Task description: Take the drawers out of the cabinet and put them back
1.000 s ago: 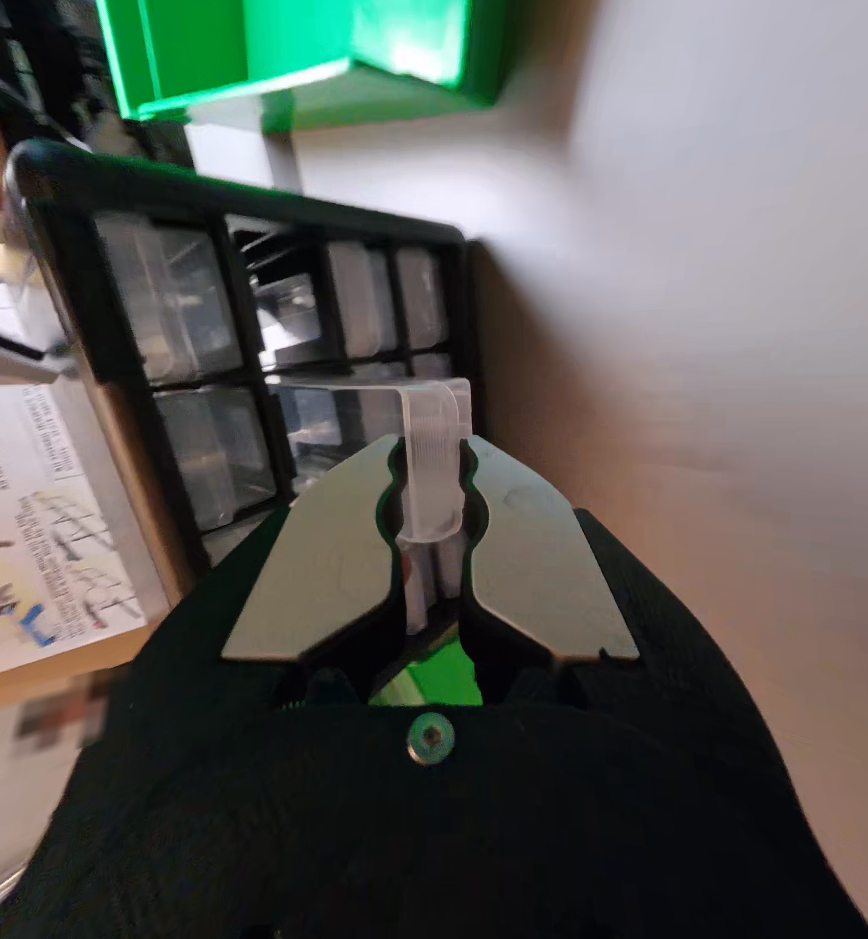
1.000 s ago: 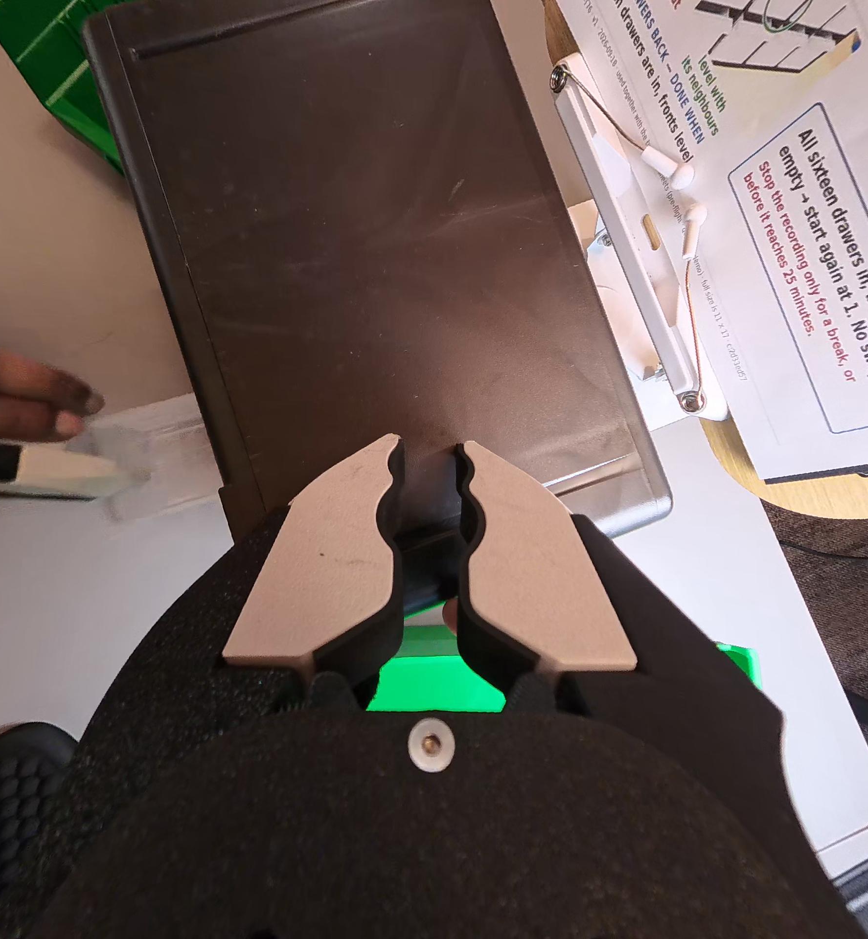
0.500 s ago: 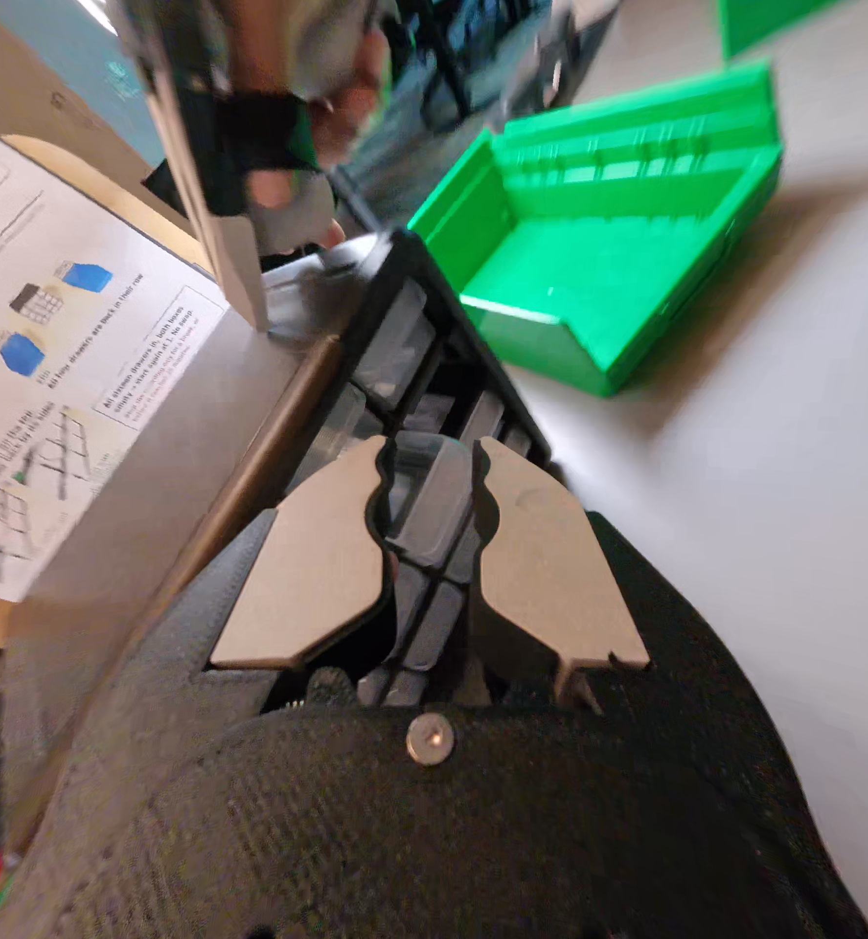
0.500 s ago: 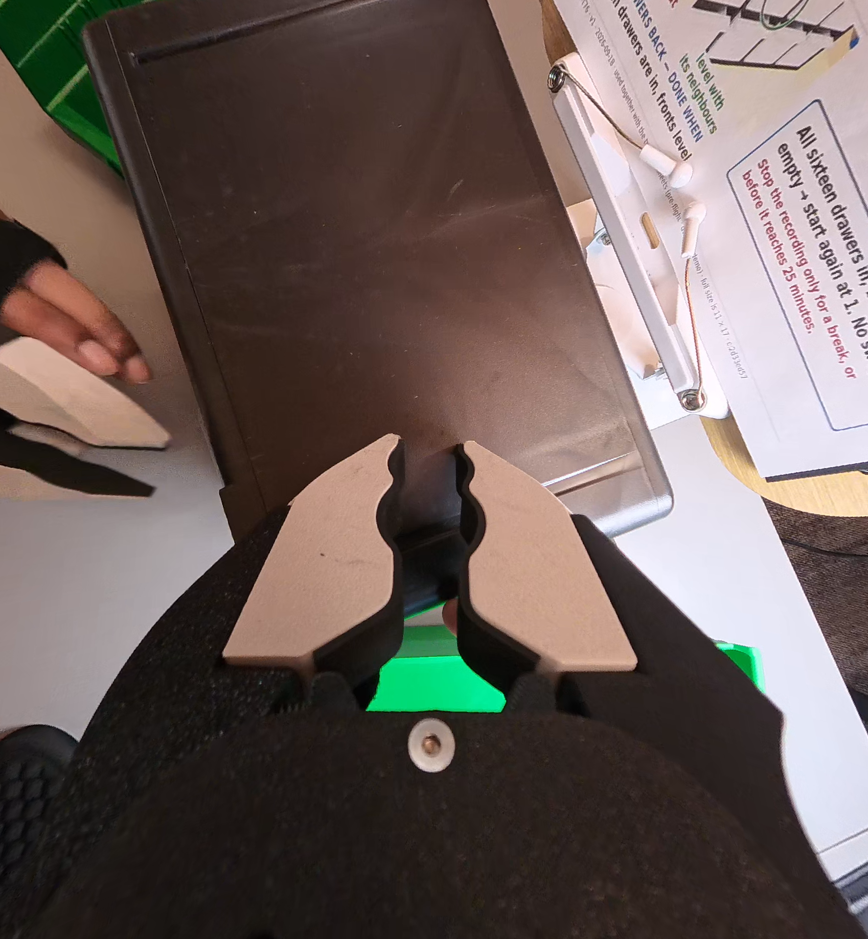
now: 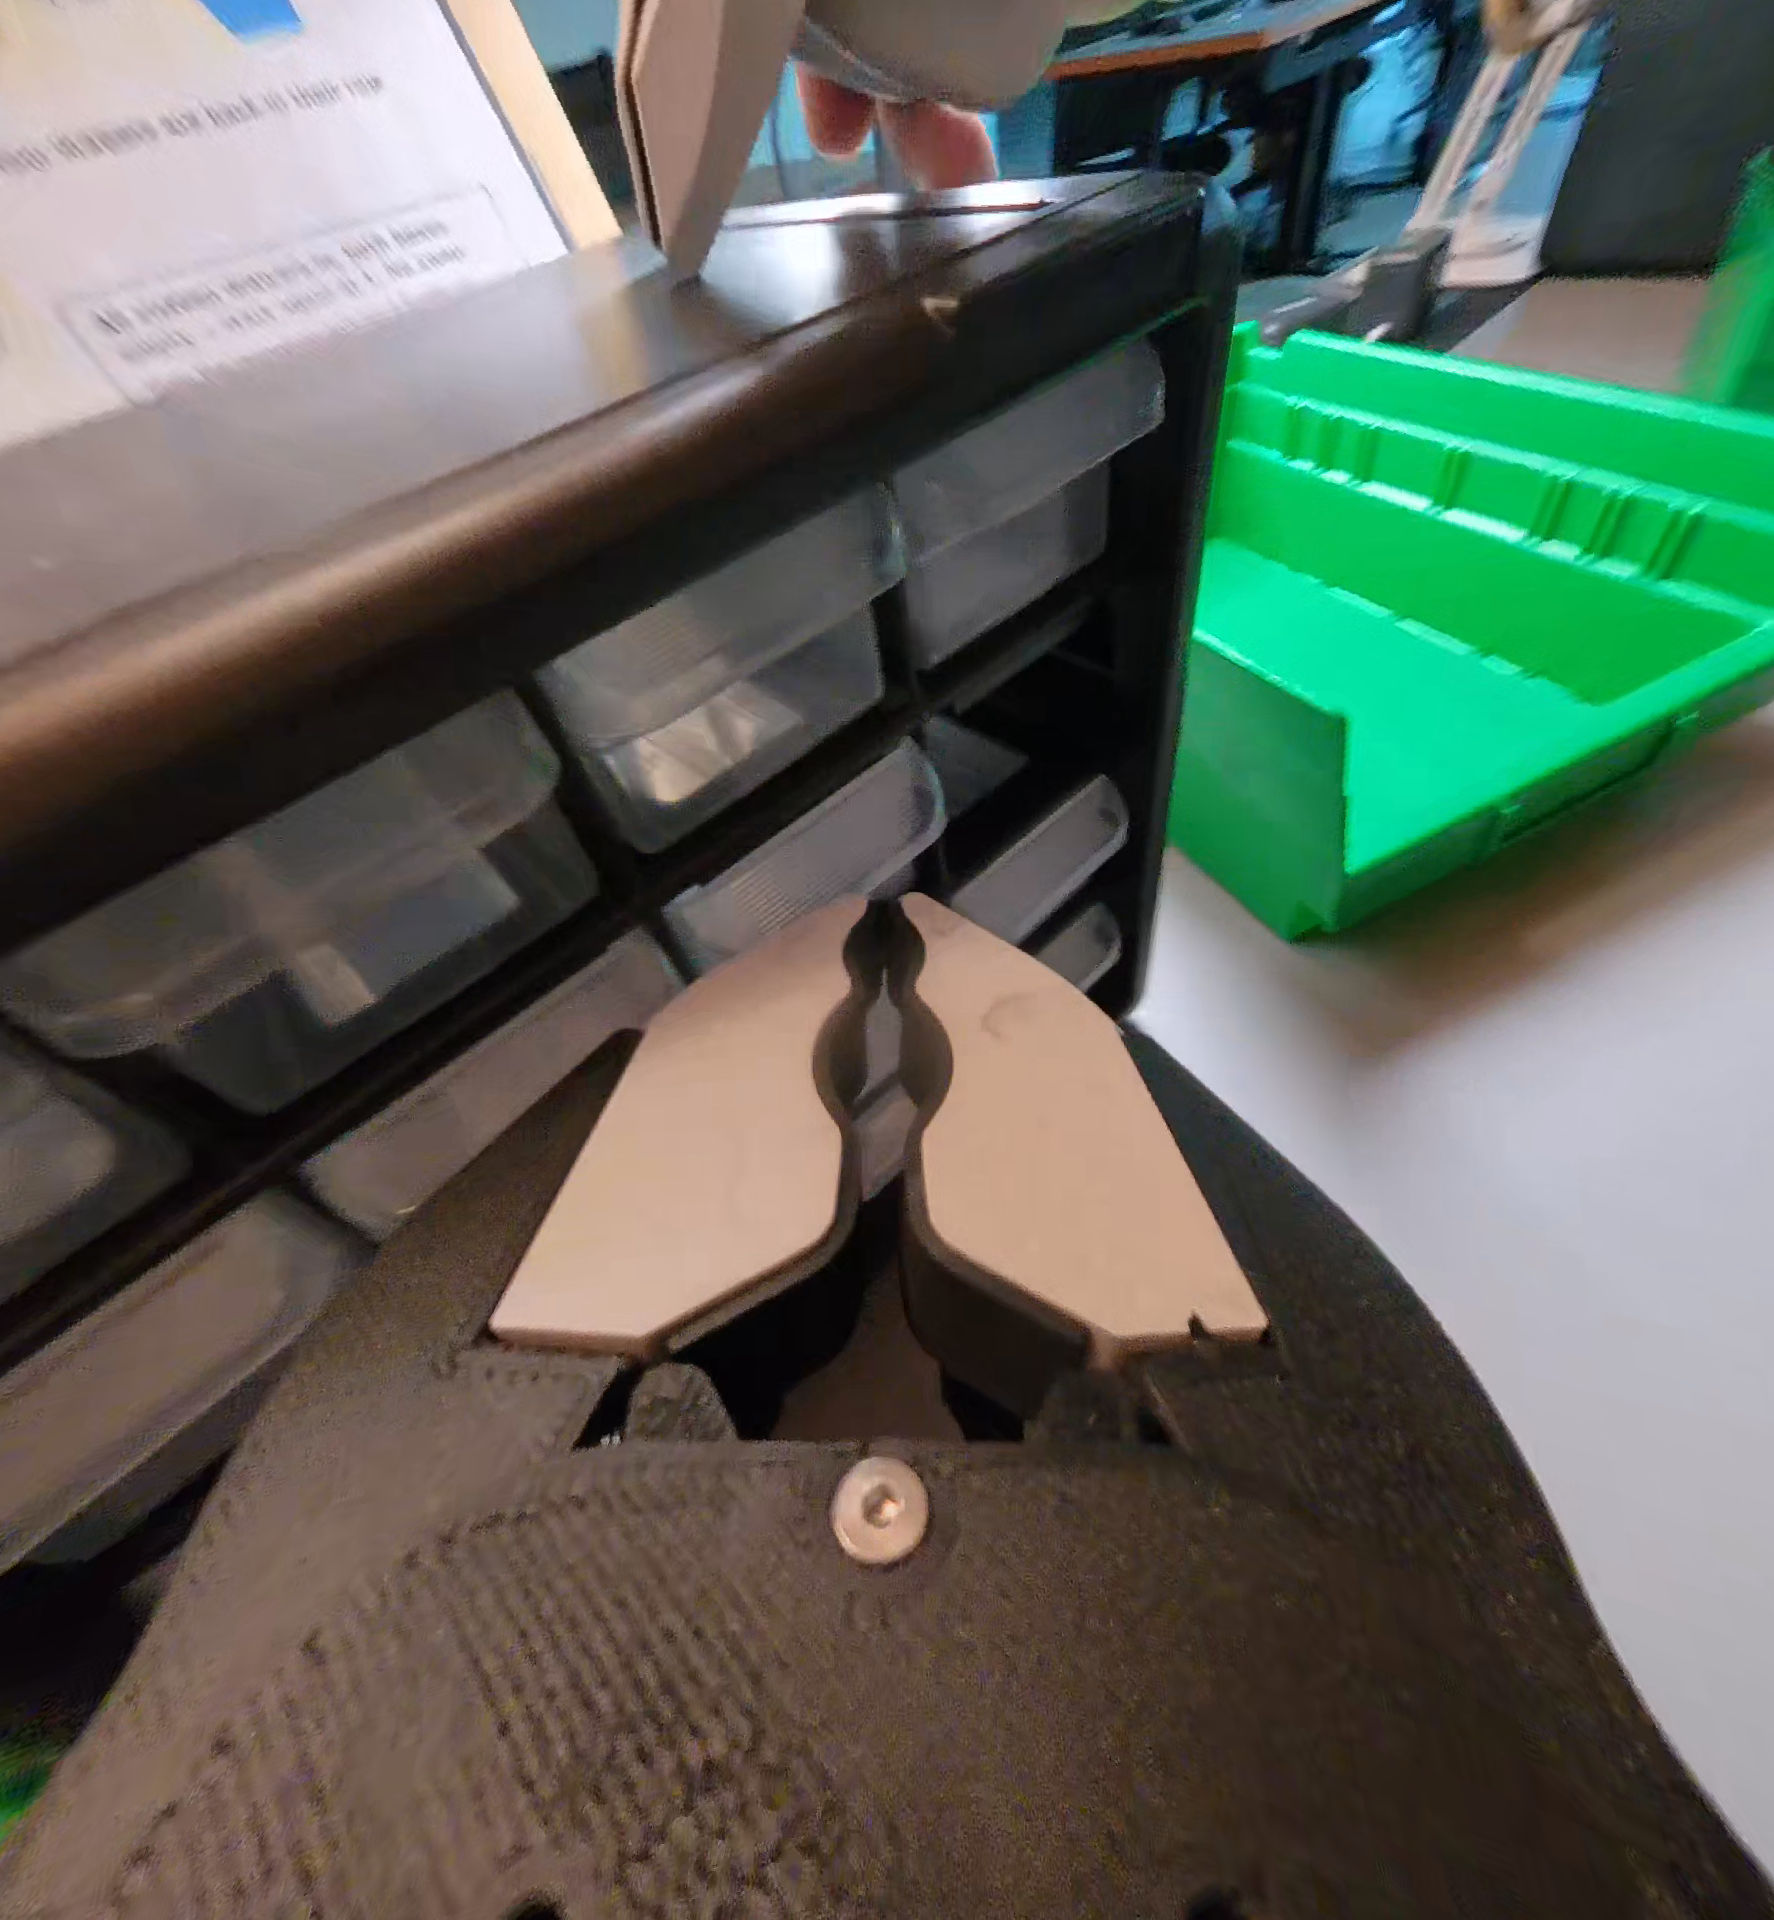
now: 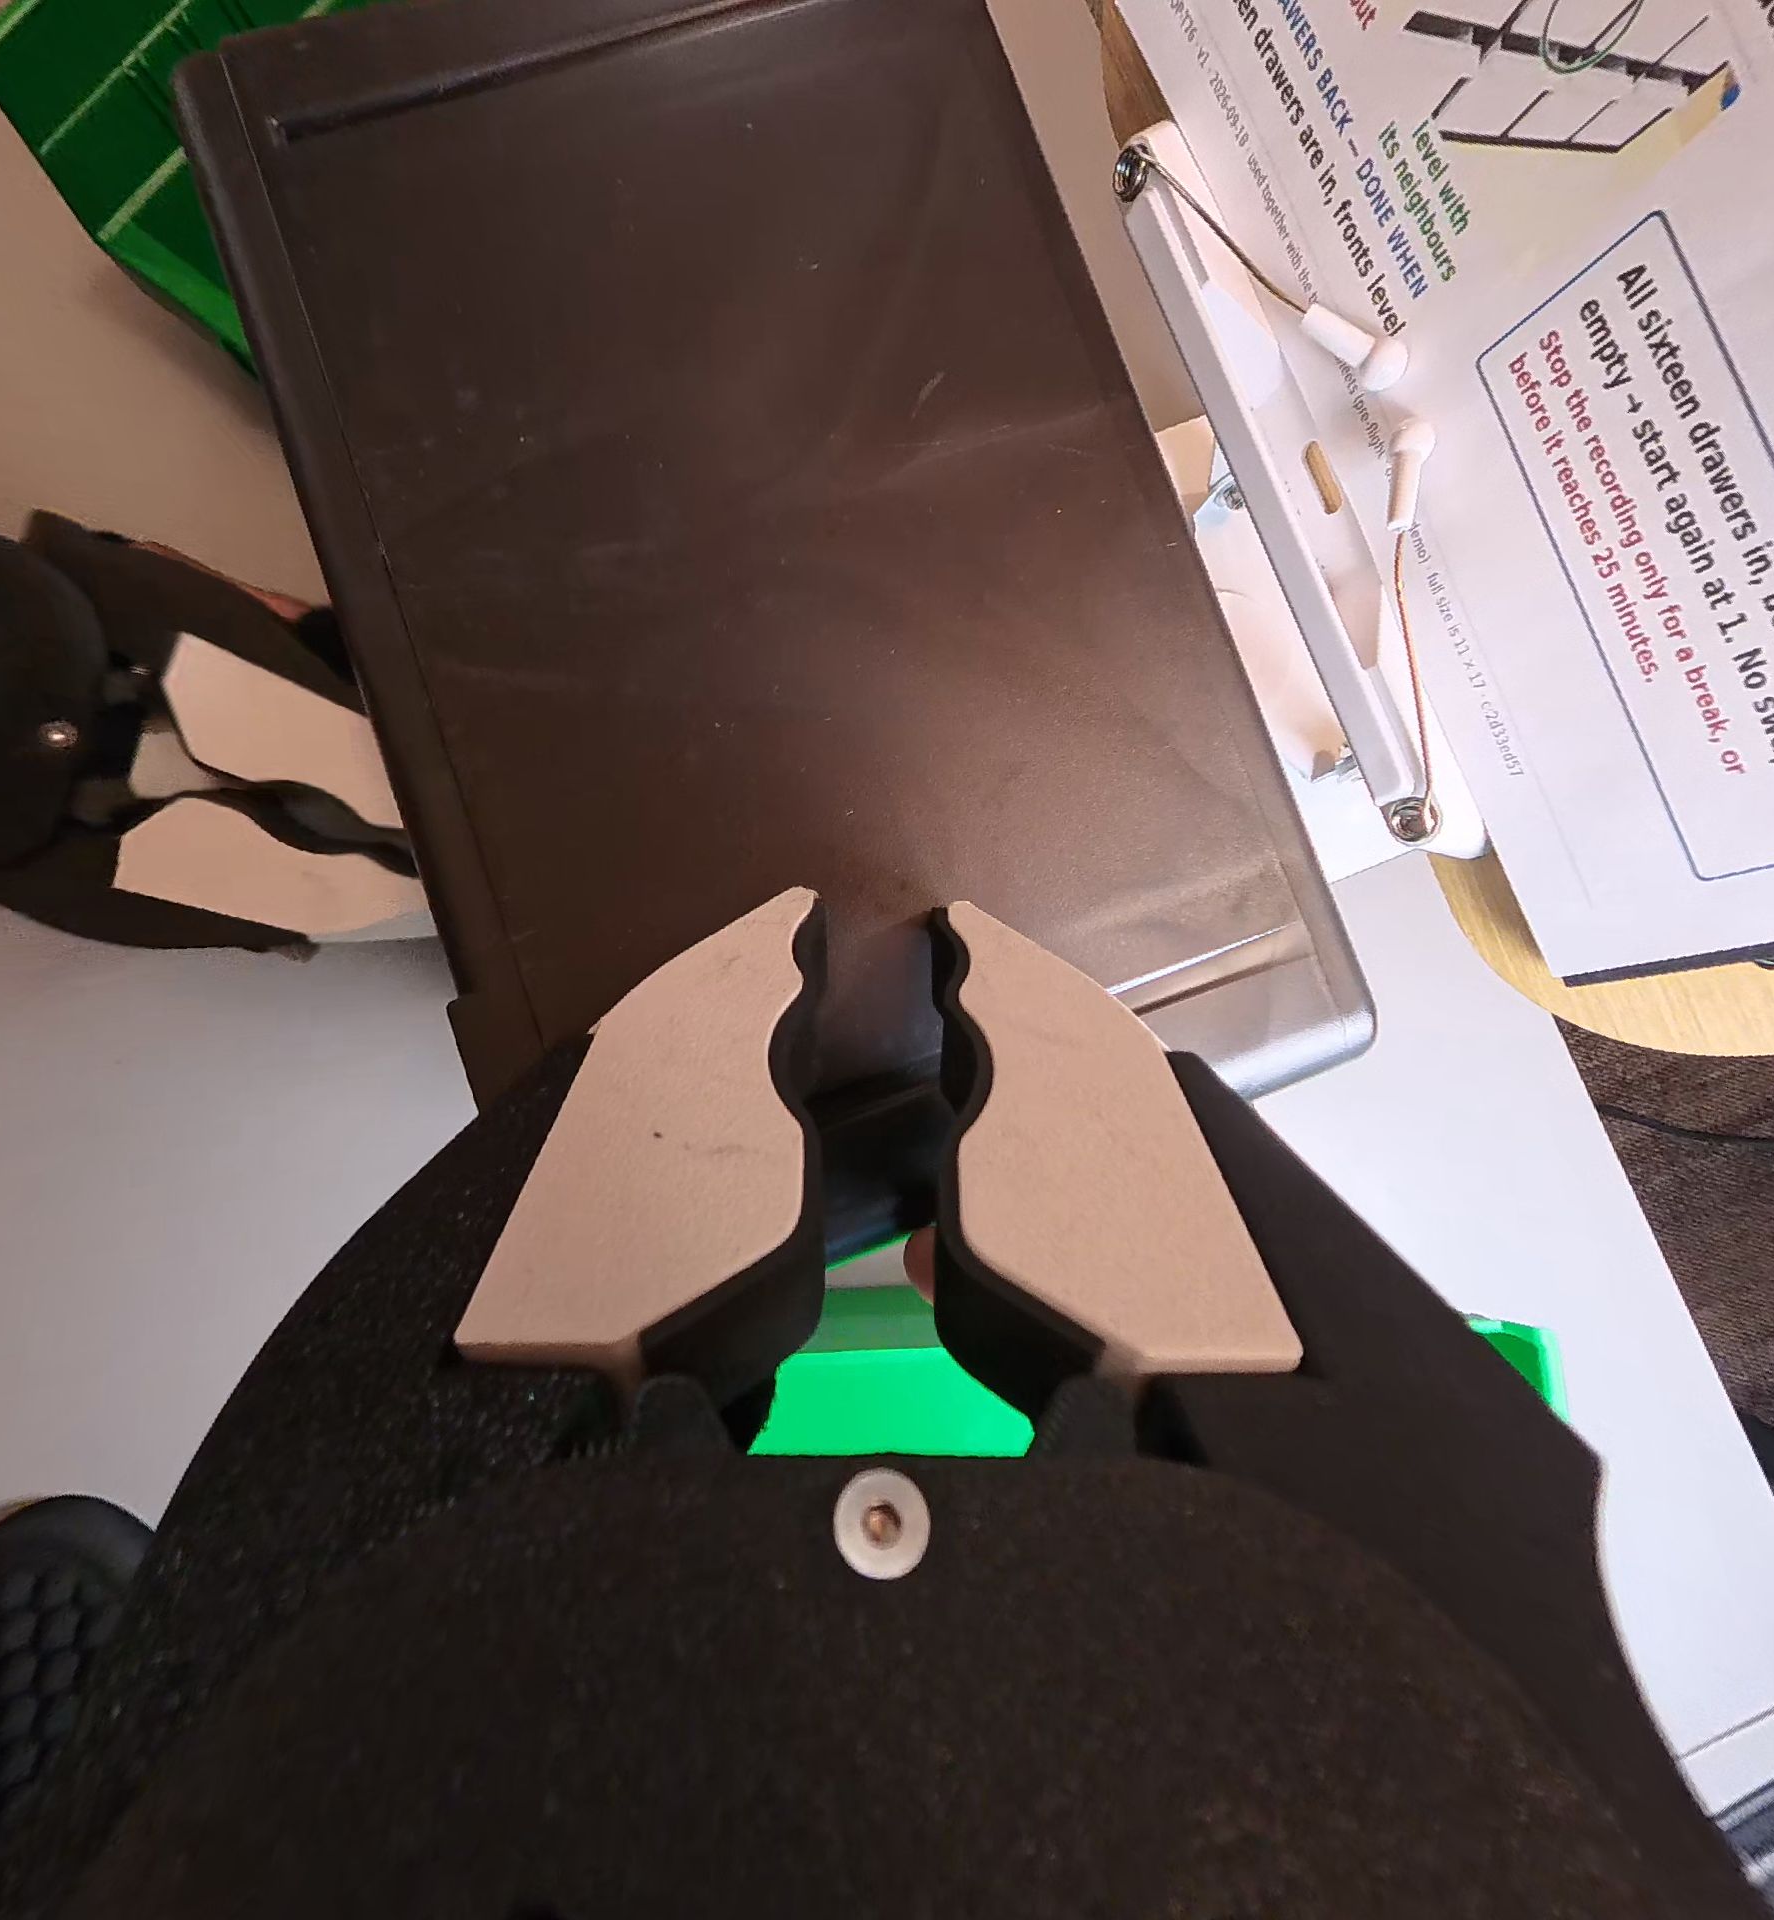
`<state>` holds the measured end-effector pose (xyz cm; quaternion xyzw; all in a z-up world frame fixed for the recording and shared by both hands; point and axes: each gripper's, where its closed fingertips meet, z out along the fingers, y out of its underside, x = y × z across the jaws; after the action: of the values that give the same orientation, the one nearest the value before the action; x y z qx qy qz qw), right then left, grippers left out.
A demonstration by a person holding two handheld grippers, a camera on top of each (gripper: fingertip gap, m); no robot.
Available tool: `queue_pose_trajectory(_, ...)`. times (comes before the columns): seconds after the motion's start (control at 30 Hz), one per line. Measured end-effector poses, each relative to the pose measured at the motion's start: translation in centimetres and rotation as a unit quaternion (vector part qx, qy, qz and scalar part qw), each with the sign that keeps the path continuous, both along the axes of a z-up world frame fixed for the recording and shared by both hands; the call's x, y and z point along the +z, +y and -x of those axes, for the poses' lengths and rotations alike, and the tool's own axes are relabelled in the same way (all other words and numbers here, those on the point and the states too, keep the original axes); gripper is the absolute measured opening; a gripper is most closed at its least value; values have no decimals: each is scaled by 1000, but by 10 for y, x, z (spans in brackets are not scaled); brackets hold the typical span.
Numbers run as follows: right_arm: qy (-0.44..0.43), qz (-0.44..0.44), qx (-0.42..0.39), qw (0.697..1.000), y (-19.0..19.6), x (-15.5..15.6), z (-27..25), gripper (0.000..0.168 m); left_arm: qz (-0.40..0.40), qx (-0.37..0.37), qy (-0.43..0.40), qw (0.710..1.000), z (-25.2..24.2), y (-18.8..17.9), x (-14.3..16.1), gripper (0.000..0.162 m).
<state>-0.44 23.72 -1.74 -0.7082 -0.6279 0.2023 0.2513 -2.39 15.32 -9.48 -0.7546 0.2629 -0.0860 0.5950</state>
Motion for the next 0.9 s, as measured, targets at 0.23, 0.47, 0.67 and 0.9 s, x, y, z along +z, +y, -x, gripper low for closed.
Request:
queue_pose_trajectory(0.23, 2, 1, 0, 1000, 0, 0, 0, 19, 22, 14, -37, 999, -4, 4, -13, 0)
queue_pose_trajectory(0.47, 3, 2, 2, 1000, 0, 0, 0, 19, -31, -70, -49, 996, 26, -45, 45, 0)
queue_pose_trajectory(0.67, 1, 4, 6, 1000, 0, 0, 0, 19, -55, 54, 15, 997, 187, -27, 95, 16)
queue_pose_trajectory(0.9, -6, 5, 2, 1000, 0, 0, 1, 19, 143, 143, 257, 945, 355, 13, 24, 33)
